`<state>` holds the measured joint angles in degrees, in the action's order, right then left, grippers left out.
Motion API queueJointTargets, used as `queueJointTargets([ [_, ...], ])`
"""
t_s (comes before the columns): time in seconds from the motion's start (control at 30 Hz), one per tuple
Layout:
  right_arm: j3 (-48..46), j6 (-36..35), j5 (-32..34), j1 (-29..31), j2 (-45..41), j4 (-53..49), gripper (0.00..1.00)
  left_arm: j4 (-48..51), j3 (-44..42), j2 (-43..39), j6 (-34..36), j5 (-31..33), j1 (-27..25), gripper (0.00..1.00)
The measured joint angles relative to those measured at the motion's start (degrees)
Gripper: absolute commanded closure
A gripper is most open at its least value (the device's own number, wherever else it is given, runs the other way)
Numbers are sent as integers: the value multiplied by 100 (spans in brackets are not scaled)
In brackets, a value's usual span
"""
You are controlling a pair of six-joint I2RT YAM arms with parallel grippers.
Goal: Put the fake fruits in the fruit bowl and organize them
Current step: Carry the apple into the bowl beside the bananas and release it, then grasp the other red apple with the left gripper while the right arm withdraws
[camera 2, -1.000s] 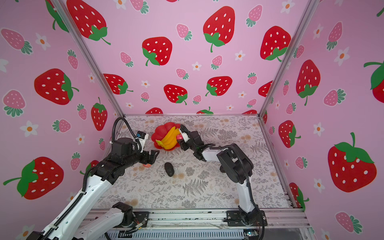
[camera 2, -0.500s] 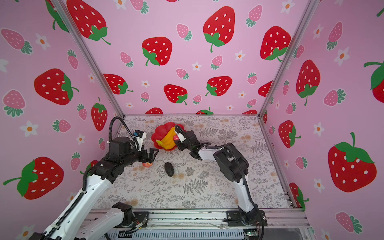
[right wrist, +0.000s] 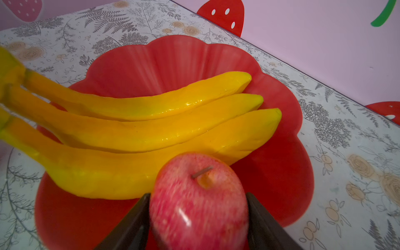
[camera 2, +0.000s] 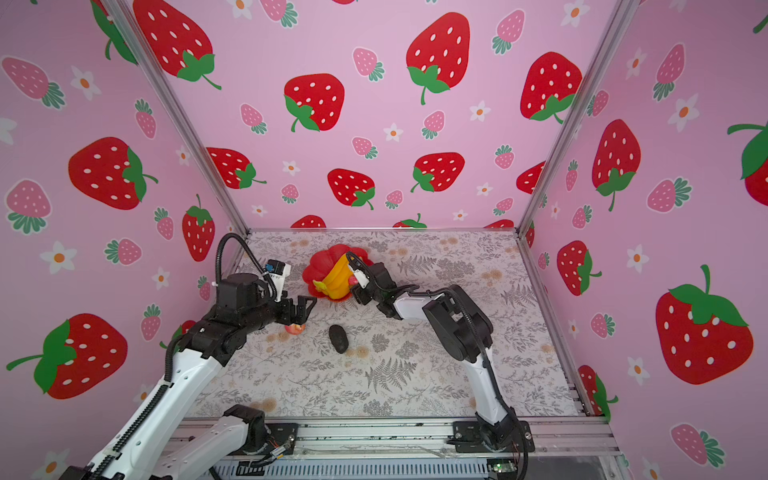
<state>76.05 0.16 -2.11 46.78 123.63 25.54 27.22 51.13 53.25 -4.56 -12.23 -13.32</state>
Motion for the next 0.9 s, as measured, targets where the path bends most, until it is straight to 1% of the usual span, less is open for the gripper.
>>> queueJointTargets([
  [0.07, 42, -28, 15, 0, 4, -31, 20, 0, 0, -2, 0, -9, 7, 1],
  [0.23, 133, -87, 44, 26, 4, -68, 10, 0, 0, -2, -2, -24, 31, 1],
  [0.37, 138, -136, 39, 61, -116, -184, 8, 7, 0, -2, -7, 81, 66, 1],
  [0.47, -28, -127, 35, 85, -544, -254, 7, 74, 0, 13, -109, 507, 74, 0],
  [0.57, -483, -42, 63, 103, -1346, -223, 4, 378, 4, 173, -490, 1130, 87, 1],
  [0.63, -916, 35, 57, 127, -2017, -114, 2, 625, -15, 321, -911, 1381, 105, 2],
  [0.67, -1121, 72, 46, 144, -2306, -70, 0, 649, -70, 350, -1082, 1449, 109, 3],
  [0.77, -1867, 153, 52, 295, -3139, 142, 1, 533, -564, 308, -1845, 1458, 155, 5],
  [0.83, -2417, 173, 85, 553, -3556, 227, 1, 323, -1010, 304, -2382, 1419, 190, 5],
  [0.9, -2883, 223, 85, 852, -3775, 247, 1, 170, -1307, 358, -2830, 1419, 227, 4],
])
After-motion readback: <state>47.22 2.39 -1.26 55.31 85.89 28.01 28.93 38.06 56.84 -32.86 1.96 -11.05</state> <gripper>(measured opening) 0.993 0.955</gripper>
